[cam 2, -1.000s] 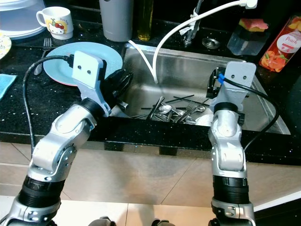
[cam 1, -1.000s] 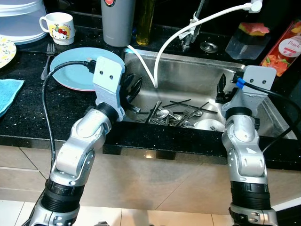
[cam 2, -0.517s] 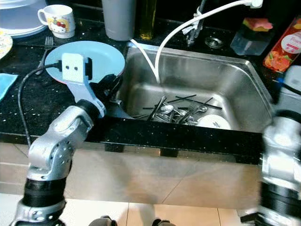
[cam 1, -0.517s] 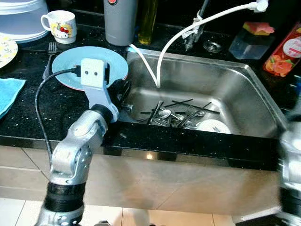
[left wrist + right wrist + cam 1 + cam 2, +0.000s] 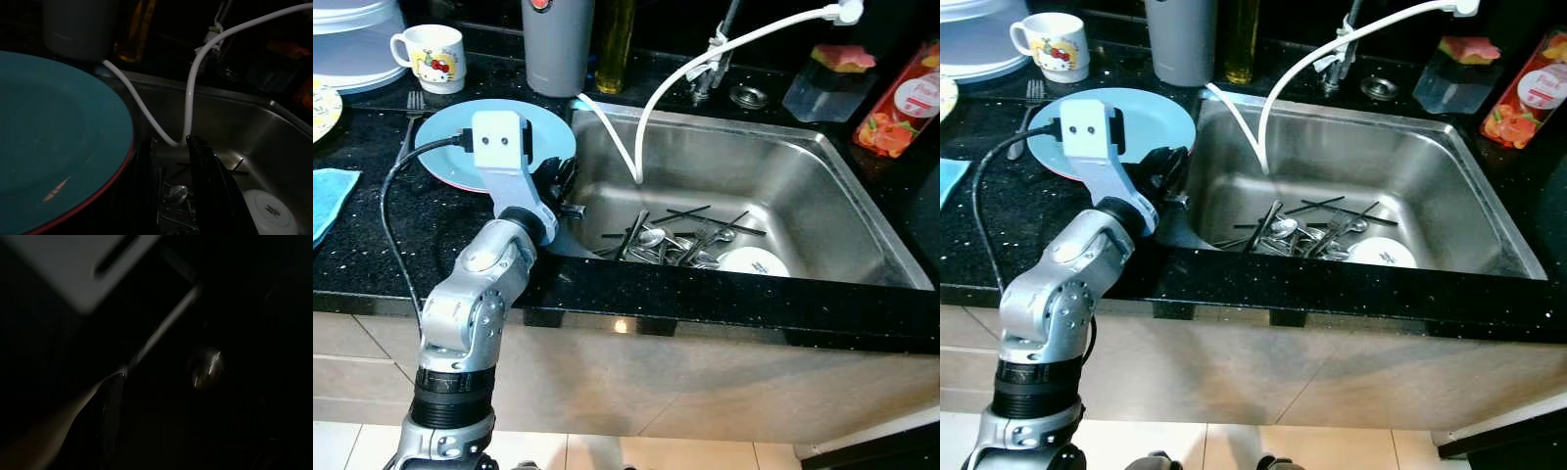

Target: Kitchen organization

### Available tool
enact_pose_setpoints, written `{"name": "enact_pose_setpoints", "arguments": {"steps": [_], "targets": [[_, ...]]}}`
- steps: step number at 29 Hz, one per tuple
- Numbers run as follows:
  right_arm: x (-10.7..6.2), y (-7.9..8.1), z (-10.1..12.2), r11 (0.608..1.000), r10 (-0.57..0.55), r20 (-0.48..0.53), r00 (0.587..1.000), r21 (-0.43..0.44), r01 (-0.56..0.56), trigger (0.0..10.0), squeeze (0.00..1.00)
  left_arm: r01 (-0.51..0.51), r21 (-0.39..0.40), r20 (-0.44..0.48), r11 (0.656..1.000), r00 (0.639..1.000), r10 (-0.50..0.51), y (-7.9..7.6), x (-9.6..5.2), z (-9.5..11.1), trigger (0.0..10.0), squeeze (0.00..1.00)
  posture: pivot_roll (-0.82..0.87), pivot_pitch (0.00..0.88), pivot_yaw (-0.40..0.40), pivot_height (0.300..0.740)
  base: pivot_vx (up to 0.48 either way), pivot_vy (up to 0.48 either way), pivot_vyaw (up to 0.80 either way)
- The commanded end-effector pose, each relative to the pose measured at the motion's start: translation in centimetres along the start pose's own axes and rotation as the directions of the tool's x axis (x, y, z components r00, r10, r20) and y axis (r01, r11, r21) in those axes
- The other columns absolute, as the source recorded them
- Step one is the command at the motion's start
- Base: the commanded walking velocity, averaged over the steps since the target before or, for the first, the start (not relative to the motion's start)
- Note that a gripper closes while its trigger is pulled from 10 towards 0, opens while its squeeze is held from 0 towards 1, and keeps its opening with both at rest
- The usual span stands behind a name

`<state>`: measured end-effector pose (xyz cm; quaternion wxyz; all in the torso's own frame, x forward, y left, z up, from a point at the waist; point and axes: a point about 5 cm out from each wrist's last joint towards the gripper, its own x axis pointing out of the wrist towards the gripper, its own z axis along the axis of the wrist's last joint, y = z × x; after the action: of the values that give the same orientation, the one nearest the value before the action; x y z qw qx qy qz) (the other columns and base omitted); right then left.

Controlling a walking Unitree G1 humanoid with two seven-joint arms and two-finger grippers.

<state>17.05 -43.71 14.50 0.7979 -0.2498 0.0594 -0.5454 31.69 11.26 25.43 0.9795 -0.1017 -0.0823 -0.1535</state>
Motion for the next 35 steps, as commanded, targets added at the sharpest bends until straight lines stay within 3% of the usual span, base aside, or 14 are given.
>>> {"name": "enact_pose_setpoints", "arguments": {"steps": [1,8,14,16,22,23,24,25,26,27,28,30,32,35], "targets": [[-1.4,0.6,-3.1,0.999,0.034,-0.101,0.994,-0.031,-0.038,10.0,0.00,-0.004,0.010,-0.004,1.000,1.000,0.004,-0.1,0.3,-0.1,10.0,0.00,0.15,0.112,-0.120,0.740,0.000,0.000,0.00],[-3.9,0.7,-7.7,0.992,0.067,-0.233,0.970,-0.092,-0.091,10.0,0.00,-0.013,0.032,-0.003,0.999,1.000,0.014,0.1,0.3,0.1,10.0,0.00,0.16,0.113,-0.120,0.740,0.000,0.000,0.00],[-7.6,1.7,-12.0,0.967,0.189,-0.389,0.901,-0.087,-0.240,10.0,0.00,0.009,0.003,-0.033,1.000,0.999,-0.009,0.2,0.5,0.2,10.0,0.00,0.16,0.113,-0.119,0.740,0.000,0.000,0.00],[-10.3,3.0,-13.9,0.922,0.312,-0.468,0.827,-0.059,-0.382,10.0,0.00,0.025,0.064,-0.021,0.998,1.000,-0.024,-0.1,0.7,0.5,10.0,0.00,0.16,0.111,-0.122,0.740,0.000,0.000,0.00],[-13.0,4.4,-15.6,0.848,0.444,-0.541,0.715,-0.004,-0.530,10.0,0.00,0.015,0.096,-0.011,0.995,1.000,-0.014,0.1,0.8,0.6,10.0,0.00,0.16,0.111,-0.120,0.740,0.000,0.000,0.00],[-14.4,5.1,-16.1,0.805,0.506,-0.570,0.648,0.043,-0.591,10.0,0.00,-0.001,0.129,-0.003,0.992,1.000,0.001,0.4,0.8,0.7,10.0,0.00,0.16,0.111,-0.119,0.740,0.000,0.000,0.00],[-16.9,6.4,-17.0,0.717,0.595,-0.606,0.527,0.105,-0.689,10.0,0.00,0.007,0.149,-0.005,0.989,1.000,-0.006,0.5,0.8,0.6,10.0,0.00,0.16,0.111,-0.120,0.740,0.000,0.000,0.00],[-18.3,7.2,-17.2,0.656,0.645,-0.612,0.458,0.136,-0.742,10.0,0.00,0.005,0.142,-0.003,0.990,1.000,-0.004,0.6,0.7,0.6,10.0,0.00,0.17,0.111,-0.119,0.740,0.000,0.000,0.00],[-18.3,7.2,-17.2,0.656,0.645,-0.612,0.458,0.136,-0.742,10.0,0.00,0.005,0.142,-0.003,0.990,1.000,-0.004,0.6,0.7,0.6,10.0,0.00,0.17,0.111,-0.119,0.740,0.000,0.000,0.00],[-20.1,8.2,-17.4,0.577,0.697,-0.620,0.360,0.186,-0.795,10.0,0.00,-0.005,0.142,0.004,0.990,1.000,0.004,0.7,0.7,0.7,10.0,0.00,0.17,0.110,-0.119,0.740,0.000,0.000,0.00],[-20.1,8.2,-17.4,0.577,0.697,-0.620,0.360,0.186,-0.795,10.0,0.00,-0.005,0.142,0.004,0.990,1.000,0.004,0.7,0.7,0.7,10.0,0.00,0.17,0.110,-0.119,0.740,0.000,0.000,0.00],[-21.9,9.3,-17.3,0.508,0.732,-0.620,0.281,0.224,-0.832,10.0,0.00,-0.008,0.156,0.016,0.988,1.000,0.005,0.7,0.6,0.8,10.0,0.00,0.18,0.105,-0.122,0.740,0.000,0.000,0.00],[-22.6,10.0,-17.1,0.482,0.746,-0.617,0.250,0.242,-0.842,10.0,0.00,-0.006,0.169,0.021,0.986,1.000,0.003,0.7,0.6,0.9,10.0,0.00,0.18,0.105,-0.122,0.740,0.000,0.000,0.00],[-23.3,11.8,-16.2,0.460,0.762,-0.601,0.242,0.239,-0.855,10.0,0.00,-0.007,0.186,0.029,0.983,1.000,0.002,0.6,0.5,0.9,10.0,0.00,0.19,0.093,-0.125,0.740,0.000,0.000,0.00]]}}
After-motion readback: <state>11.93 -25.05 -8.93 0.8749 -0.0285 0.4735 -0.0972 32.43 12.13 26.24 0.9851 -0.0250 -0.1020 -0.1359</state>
